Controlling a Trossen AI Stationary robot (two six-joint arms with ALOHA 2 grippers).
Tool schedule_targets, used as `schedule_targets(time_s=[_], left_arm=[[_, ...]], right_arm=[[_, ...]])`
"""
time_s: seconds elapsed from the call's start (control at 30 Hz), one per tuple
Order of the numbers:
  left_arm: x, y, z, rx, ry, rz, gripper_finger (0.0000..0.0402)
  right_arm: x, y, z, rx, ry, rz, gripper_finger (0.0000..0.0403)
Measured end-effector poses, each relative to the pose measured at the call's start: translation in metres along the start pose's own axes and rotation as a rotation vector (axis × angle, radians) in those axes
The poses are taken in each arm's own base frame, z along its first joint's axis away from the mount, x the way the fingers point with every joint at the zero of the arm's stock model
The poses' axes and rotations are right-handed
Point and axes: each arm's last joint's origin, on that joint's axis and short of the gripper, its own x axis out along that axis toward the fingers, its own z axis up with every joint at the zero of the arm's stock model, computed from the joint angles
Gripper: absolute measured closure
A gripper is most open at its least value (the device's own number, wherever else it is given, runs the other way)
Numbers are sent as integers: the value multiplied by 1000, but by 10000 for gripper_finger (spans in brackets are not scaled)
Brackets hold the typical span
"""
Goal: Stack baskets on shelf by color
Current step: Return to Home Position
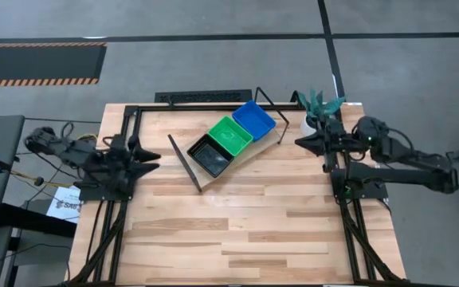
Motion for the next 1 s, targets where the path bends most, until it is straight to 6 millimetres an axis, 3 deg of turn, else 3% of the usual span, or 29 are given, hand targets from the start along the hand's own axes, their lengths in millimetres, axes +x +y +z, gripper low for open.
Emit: schedule_targets(time_s=[0.2, 0.5, 0.57, 0.67, 1.0], left_arm=[[-20, 43, -64, -123, -159, -119, 238], [3, 58, -128, -157, -45, -166, 238], [3, 58, -132, -189, -75, -205, 238], [5, 61, -140, -170, -10, -161, 238], [5, 61, -139, -58, -32, -174, 238]], right_arm=[[-10, -4, -38, 72, -39, 13, 377], [-10, -15, -115, 136, -154, 92, 377], [-10, -16, -131, 138, -164, 111, 377], [-9, -14, -137, 136, -92, 97, 377], [-8, -14, -145, 90, -26, 68, 377]])
